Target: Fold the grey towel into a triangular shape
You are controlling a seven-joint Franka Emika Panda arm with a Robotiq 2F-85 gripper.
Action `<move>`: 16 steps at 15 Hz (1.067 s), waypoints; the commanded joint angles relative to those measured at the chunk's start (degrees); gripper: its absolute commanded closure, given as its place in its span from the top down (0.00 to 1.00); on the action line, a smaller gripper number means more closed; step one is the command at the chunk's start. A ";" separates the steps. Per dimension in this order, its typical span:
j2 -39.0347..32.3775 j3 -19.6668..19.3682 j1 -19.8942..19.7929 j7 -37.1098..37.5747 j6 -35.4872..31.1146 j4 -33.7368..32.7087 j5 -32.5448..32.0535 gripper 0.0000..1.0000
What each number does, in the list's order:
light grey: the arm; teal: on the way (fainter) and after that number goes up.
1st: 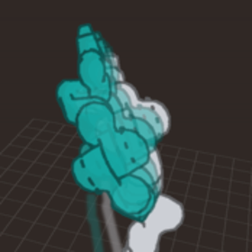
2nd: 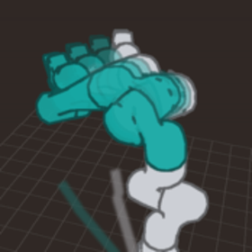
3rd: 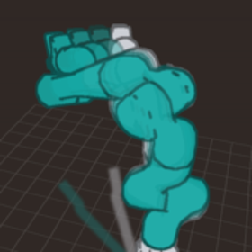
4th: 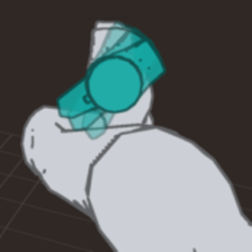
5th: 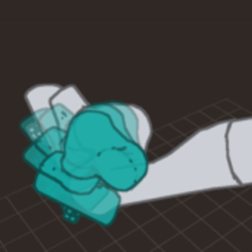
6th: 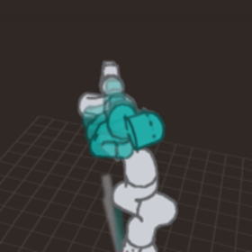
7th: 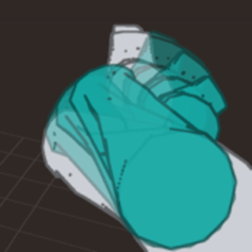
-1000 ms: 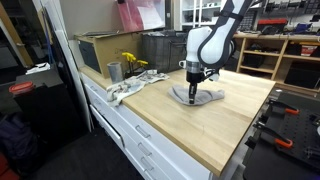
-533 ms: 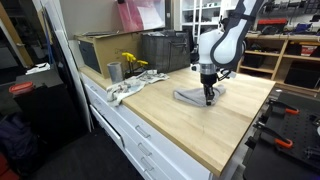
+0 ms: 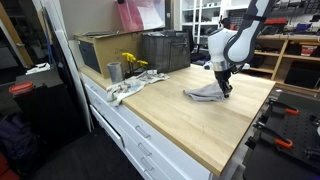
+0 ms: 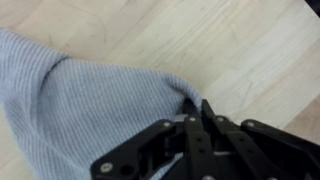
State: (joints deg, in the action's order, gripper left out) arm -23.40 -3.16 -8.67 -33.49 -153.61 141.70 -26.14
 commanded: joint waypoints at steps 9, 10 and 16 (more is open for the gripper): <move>9.26 6.26 0.73 5.08 1.27 -0.14 17.36 0.91; 7.85 8.27 0.68 5.36 0.19 -1.89 22.29 0.98; -2.24 10.18 2.68 13.24 -7.02 -11.50 31.61 1.00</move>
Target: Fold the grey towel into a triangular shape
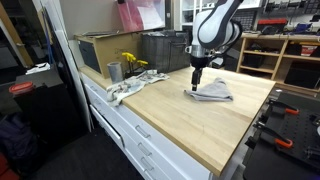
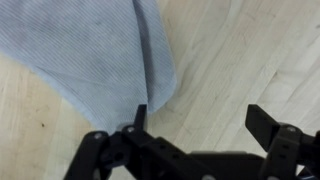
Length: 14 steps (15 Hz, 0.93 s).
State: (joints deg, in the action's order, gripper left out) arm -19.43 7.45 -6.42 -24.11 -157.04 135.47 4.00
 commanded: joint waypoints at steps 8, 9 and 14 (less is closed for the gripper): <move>-14.46 -8.23 5.67 17.53 -4.96 -11.67 -4.01 1.00; -14.85 -9.19 6.43 18.67 -4.63 -11.85 -4.77 0.87; -15.60 -10.87 9.58 24.30 -1.79 -11.49 -5.92 0.42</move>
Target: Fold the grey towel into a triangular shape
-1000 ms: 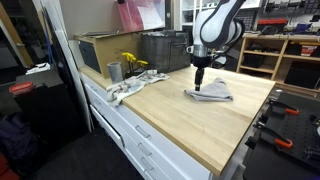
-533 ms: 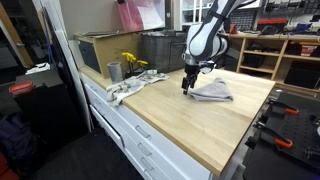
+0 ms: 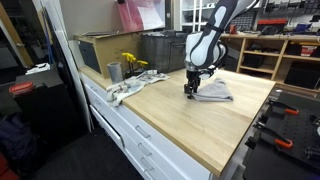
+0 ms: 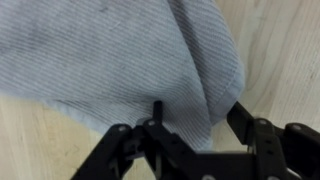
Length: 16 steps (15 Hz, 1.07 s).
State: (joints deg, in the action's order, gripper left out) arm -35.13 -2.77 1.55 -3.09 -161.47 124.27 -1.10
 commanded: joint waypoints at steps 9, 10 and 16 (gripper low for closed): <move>4.36 5.44 -1.88 0.51 6.49 0.35 2.98 0.03; 5.24 6.93 -3.24 -0.43 6.73 0.49 4.24 0.02; 9.61 15.95 -14.23 -10.83 8.74 0.81 16.95 0.03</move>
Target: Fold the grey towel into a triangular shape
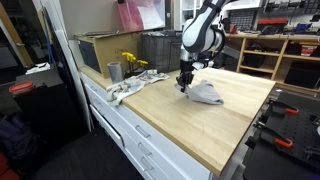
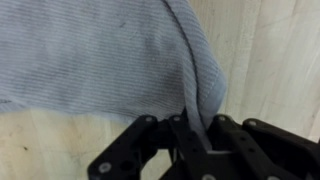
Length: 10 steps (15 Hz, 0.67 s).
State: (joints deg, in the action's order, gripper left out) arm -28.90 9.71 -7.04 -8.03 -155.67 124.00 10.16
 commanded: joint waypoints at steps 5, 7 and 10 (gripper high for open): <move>5.02 4.00 -12.08 -14.82 4.78 1.14 14.36 0.03; 5.60 2.33 -12.85 -16.07 4.47 1.84 15.64 0.03; 5.64 -1.62 -12.19 -13.91 2.83 2.79 13.43 0.03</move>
State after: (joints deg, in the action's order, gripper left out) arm -25.59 10.86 -19.60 -22.36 -152.75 124.45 23.98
